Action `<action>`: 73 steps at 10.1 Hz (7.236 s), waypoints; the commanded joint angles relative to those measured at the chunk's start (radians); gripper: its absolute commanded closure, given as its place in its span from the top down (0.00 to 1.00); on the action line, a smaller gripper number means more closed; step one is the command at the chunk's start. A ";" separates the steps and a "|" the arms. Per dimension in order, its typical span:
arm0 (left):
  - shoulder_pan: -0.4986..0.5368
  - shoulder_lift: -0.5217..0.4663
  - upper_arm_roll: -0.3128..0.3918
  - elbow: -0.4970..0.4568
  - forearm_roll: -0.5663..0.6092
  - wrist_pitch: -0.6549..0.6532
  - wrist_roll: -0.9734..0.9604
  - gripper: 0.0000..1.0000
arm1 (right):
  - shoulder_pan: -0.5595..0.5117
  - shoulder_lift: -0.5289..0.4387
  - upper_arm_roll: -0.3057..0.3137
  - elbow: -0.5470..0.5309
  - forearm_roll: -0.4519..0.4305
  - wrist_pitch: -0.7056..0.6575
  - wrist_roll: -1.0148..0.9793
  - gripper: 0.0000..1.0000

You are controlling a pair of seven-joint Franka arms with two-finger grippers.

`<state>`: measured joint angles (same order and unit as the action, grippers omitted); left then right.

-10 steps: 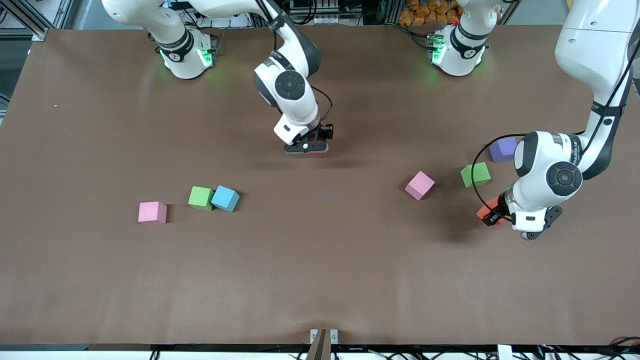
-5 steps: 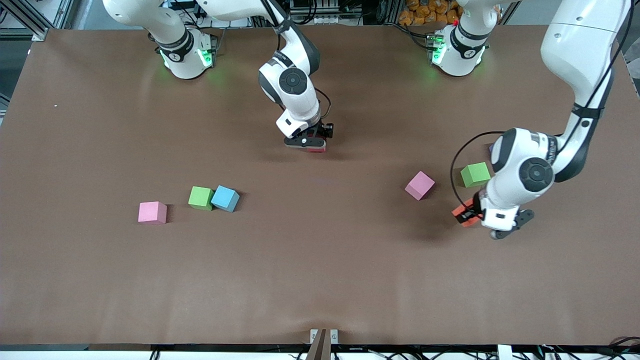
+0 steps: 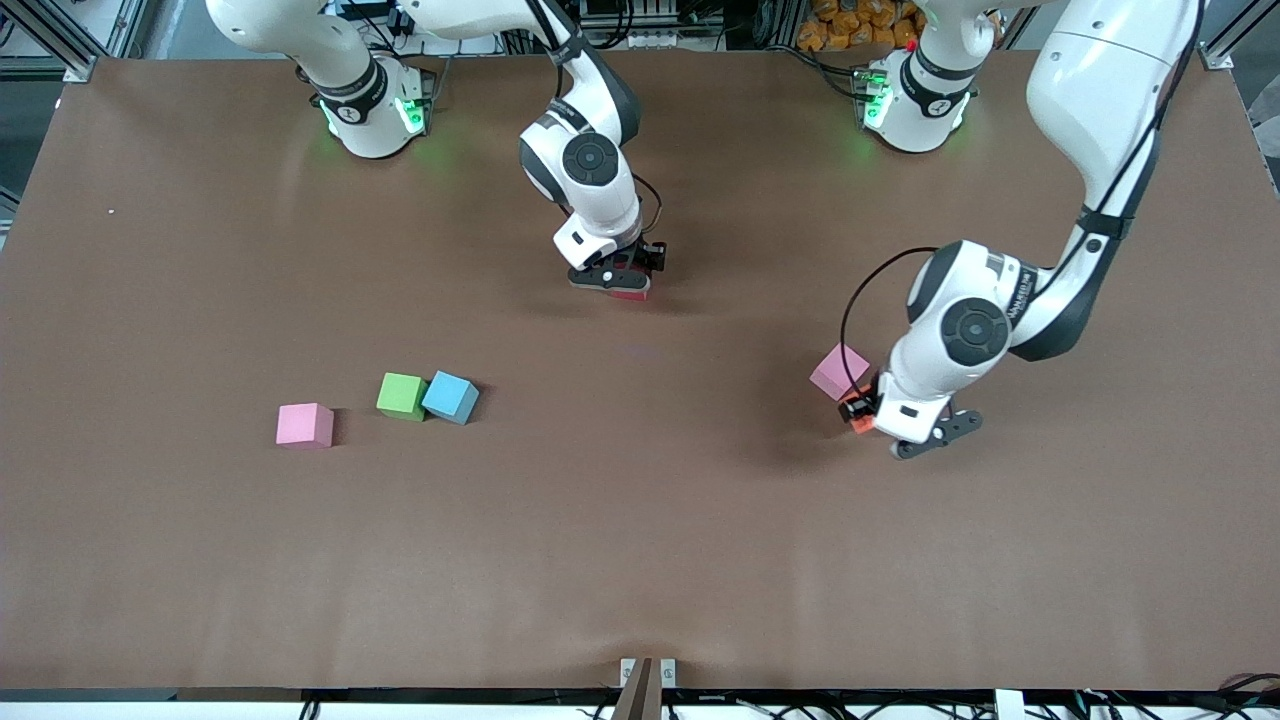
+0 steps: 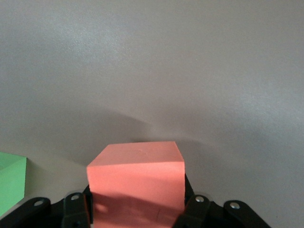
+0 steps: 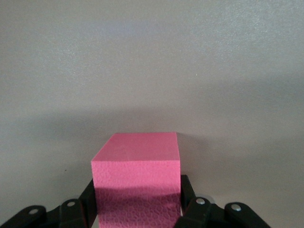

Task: Arrange blocks into number 1
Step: 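Carry the red cube to mid-table with the right gripper while the left gripper lifts orange, then move the orange cube beside the red cube while the right gripper reaches pink, then lower the orange cube against the red cube while the right gripper grasps pink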

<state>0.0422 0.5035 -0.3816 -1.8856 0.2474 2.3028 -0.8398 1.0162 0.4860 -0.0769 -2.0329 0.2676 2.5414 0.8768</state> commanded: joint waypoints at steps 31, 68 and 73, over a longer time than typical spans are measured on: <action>-0.550 0.171 -0.295 -0.032 0.262 -0.009 -0.571 0.00 | -0.978 0.068 -0.015 0.212 -0.194 -0.102 -1.075 1.00; -0.542 0.156 -0.255 0.006 0.279 0.037 -0.502 1.00 | -0.733 -0.172 -0.144 0.188 -0.079 -0.317 -0.871 0.66; -0.498 0.020 -0.260 0.075 0.198 -0.147 -0.512 1.00 | -0.595 -0.168 -0.144 0.183 -0.016 -0.317 -0.733 0.66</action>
<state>-0.4822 0.5629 -0.6430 -1.8255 0.4826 2.2006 -1.3415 0.3772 0.3379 -0.2095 -1.8289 0.2160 2.2265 0.1079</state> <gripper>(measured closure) 0.000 0.344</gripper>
